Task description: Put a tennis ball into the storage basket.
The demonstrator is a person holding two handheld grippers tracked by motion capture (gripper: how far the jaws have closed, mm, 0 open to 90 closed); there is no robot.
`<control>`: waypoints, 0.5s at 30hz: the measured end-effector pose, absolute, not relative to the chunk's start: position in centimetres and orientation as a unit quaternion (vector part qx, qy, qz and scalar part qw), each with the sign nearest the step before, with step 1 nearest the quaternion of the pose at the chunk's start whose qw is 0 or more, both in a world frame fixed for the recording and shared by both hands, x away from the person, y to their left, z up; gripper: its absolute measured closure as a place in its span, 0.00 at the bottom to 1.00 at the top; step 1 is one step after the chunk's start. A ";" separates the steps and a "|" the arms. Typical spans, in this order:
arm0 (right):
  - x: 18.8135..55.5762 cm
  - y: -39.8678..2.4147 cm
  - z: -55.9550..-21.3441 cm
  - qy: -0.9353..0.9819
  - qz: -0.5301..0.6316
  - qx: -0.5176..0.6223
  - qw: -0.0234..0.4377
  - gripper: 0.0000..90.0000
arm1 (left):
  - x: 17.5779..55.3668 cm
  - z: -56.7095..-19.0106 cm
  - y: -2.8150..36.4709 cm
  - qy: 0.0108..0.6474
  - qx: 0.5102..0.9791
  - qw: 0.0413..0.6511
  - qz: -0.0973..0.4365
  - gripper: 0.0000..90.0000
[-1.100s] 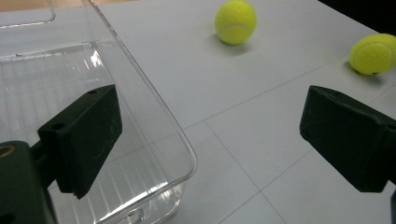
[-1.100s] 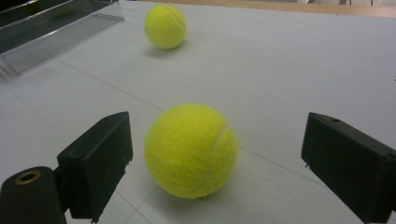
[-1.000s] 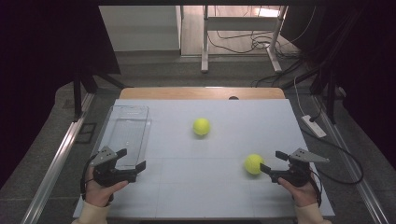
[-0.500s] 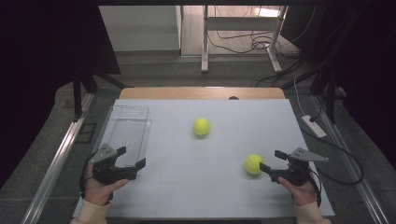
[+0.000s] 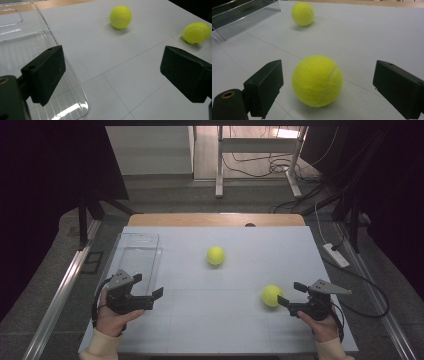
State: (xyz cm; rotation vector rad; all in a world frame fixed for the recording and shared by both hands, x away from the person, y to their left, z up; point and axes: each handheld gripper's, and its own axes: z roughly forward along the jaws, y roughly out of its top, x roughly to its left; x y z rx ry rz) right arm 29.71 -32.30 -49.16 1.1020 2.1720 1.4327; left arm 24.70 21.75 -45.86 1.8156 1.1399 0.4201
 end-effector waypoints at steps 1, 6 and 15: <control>29.7 -32.3 -49.1 0.758 0.502 0.386 0.156 0.11 | 24.8 -45.9 21.7 0.463 0.738 0.460 0.170 0.08; 29.7 -32.2 -49.1 0.761 0.499 0.384 0.158 0.11 | 25.5 -45.8 21.4 0.462 0.743 0.455 0.167 0.08; 29.6 -32.2 -49.3 0.762 0.498 0.383 0.155 0.11 | 26.5 -45.5 20.1 0.452 0.755 0.447 0.161 0.08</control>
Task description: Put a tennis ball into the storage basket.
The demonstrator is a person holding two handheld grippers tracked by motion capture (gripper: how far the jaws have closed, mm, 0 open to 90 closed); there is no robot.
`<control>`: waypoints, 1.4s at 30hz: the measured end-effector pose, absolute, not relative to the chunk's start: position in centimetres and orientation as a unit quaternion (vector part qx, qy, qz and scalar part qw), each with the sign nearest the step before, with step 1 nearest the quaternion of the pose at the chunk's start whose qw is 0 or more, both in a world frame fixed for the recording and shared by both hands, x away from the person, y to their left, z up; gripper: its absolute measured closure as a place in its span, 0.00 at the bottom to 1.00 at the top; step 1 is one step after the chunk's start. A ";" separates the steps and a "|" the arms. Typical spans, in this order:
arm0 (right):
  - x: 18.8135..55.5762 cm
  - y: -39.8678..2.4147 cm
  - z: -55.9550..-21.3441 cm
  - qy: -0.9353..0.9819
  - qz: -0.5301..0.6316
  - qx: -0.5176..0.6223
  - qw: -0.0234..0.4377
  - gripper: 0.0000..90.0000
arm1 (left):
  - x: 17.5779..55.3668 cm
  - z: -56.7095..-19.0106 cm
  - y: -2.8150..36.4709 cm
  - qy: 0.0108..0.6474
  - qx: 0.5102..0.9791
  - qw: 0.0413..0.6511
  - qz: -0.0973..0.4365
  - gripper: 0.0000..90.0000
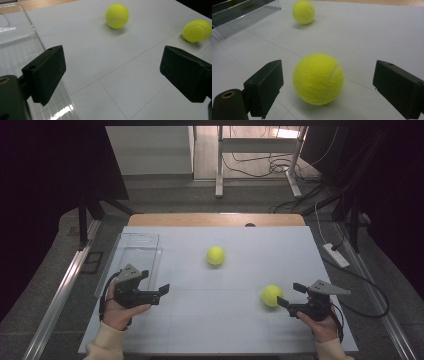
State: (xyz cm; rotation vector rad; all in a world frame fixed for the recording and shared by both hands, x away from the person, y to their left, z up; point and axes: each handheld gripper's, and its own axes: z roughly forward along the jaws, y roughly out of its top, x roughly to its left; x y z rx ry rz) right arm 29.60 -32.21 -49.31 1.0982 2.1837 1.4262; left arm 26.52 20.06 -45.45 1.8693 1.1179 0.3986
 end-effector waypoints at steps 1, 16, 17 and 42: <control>29.6 -32.2 -49.3 0.763 0.498 0.383 0.156 0.11 | 26.6 -45.4 19.9 0.450 0.757 0.447 0.160 0.08; 29.6 -32.3 -49.2 0.761 0.498 0.383 0.159 0.11 | 28.0 -44.2 18.4 0.441 0.768 0.437 0.159 0.08; 29.6 -32.3 -49.2 0.761 0.498 0.383 0.159 0.11 | 28.1 -44.2 18.3 0.442 0.768 0.436 0.159 0.08; 29.5 -32.4 -49.1 0.759 0.499 0.384 0.163 0.11 | 30.5 -43.2 16.4 0.436 0.777 0.427 0.154 0.09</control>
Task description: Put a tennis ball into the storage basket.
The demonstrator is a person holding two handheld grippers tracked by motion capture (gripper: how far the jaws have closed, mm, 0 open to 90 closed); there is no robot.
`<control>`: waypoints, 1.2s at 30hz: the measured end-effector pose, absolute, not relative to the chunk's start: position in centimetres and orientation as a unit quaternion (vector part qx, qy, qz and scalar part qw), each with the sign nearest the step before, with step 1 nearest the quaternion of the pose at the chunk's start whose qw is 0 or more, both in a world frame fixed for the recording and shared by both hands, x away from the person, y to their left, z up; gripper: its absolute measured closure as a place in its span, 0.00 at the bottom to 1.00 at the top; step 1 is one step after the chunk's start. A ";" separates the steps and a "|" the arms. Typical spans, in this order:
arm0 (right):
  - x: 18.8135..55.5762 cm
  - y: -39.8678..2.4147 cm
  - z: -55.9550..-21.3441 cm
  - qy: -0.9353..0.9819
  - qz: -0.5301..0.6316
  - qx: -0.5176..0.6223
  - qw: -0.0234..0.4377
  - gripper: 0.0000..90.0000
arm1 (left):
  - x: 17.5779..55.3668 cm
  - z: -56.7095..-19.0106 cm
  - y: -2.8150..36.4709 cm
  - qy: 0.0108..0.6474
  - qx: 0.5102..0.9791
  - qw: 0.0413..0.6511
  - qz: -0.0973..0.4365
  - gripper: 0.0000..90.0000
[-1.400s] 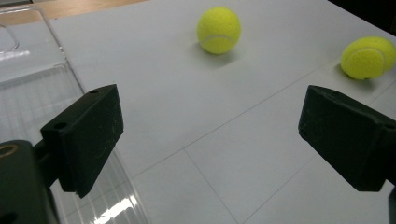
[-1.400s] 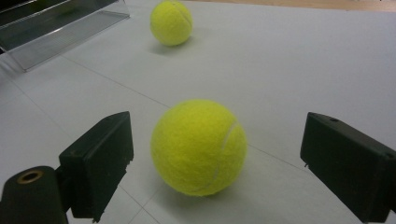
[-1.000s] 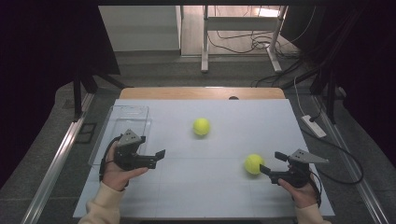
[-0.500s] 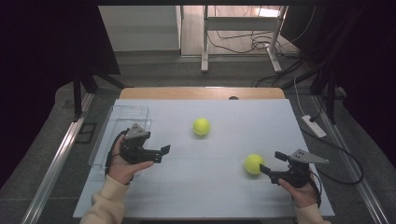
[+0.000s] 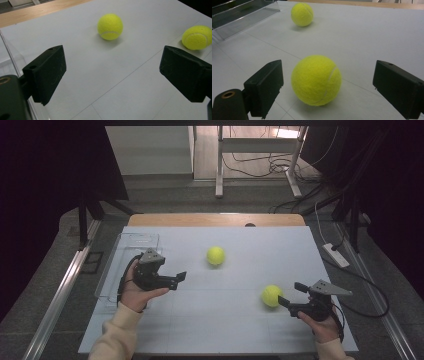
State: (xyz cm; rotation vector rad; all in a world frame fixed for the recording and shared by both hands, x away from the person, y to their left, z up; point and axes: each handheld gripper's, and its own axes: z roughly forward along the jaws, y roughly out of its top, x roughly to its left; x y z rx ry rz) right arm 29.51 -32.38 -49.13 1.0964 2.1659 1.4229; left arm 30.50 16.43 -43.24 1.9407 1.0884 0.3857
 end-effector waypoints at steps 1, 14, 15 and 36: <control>29.5 -32.4 -49.1 0.759 0.499 0.384 0.163 0.11 | 30.6 -43.2 16.4 0.434 0.778 0.427 0.155 0.09; 29.5 -32.3 -49.2 0.761 0.499 0.382 0.163 0.11 | 31.6 -43.2 15.7 0.430 0.785 0.419 0.149 0.09; 29.5 -32.3 -49.2 0.761 0.498 0.382 0.163 0.11 | 31.7 -43.2 15.6 0.429 0.787 0.418 0.149 0.09; 29.5 -32.2 -49.2 0.763 0.498 0.379 0.162 0.11 | 33.9 -42.6 13.8 0.420 0.796 0.412 0.144 0.08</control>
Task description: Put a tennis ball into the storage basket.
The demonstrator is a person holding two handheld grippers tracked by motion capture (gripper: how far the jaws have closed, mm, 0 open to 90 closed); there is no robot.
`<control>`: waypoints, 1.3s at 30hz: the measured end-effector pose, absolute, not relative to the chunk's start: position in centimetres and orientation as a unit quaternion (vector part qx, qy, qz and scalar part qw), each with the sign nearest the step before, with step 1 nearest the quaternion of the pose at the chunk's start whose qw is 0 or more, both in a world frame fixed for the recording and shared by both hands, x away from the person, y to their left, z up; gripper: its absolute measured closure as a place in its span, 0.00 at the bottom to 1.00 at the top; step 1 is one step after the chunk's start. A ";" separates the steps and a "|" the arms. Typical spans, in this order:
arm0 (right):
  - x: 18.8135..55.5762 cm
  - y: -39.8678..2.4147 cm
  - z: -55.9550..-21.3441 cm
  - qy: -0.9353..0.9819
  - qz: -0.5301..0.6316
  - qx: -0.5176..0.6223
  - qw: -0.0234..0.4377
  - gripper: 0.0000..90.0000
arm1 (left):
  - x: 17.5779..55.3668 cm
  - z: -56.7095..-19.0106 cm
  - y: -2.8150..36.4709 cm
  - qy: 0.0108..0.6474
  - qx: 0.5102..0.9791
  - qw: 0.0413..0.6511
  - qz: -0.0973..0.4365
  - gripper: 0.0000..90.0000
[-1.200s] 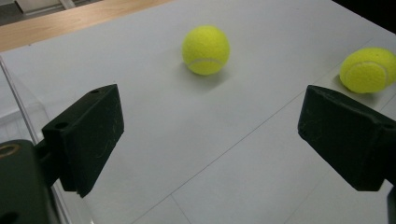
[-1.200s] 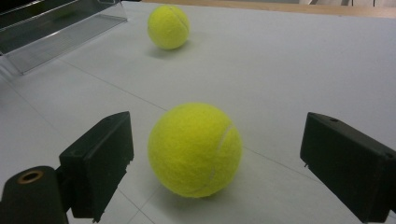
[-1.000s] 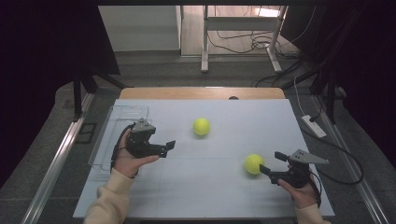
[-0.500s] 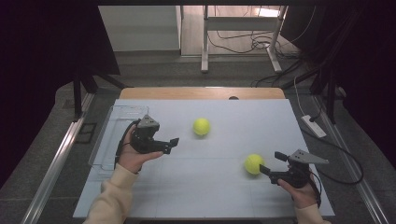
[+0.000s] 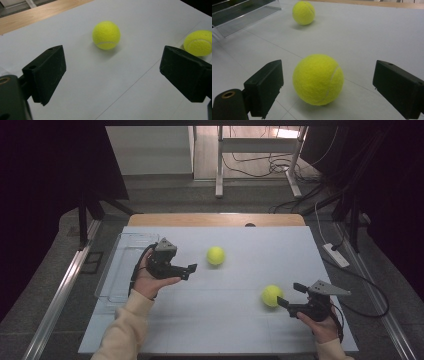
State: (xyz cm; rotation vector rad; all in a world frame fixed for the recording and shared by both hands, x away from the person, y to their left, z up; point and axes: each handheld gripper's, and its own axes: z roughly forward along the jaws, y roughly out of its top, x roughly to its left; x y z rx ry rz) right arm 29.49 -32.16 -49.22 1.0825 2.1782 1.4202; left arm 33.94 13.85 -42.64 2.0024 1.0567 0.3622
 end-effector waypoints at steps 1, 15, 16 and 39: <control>29.5 -32.2 -49.2 0.763 0.498 0.379 0.162 0.11 | 33.9 -42.6 13.8 0.420 0.796 0.412 0.144 0.08; 29.5 -32.2 -49.3 0.763 0.497 0.380 0.161 0.11 | 35.2 -42.6 13.5 0.426 0.798 0.402 0.139 0.08; 29.5 -32.2 -49.3 0.763 0.497 0.380 0.161 0.11 | 35.2 -42.6 13.5 0.427 0.798 0.401 0.139 0.08; 29.7 -32.3 -49.5 0.764 0.494 0.382 0.160 0.11 | 37.9 -43.0 12.2 0.425 0.809 0.383 0.135 0.05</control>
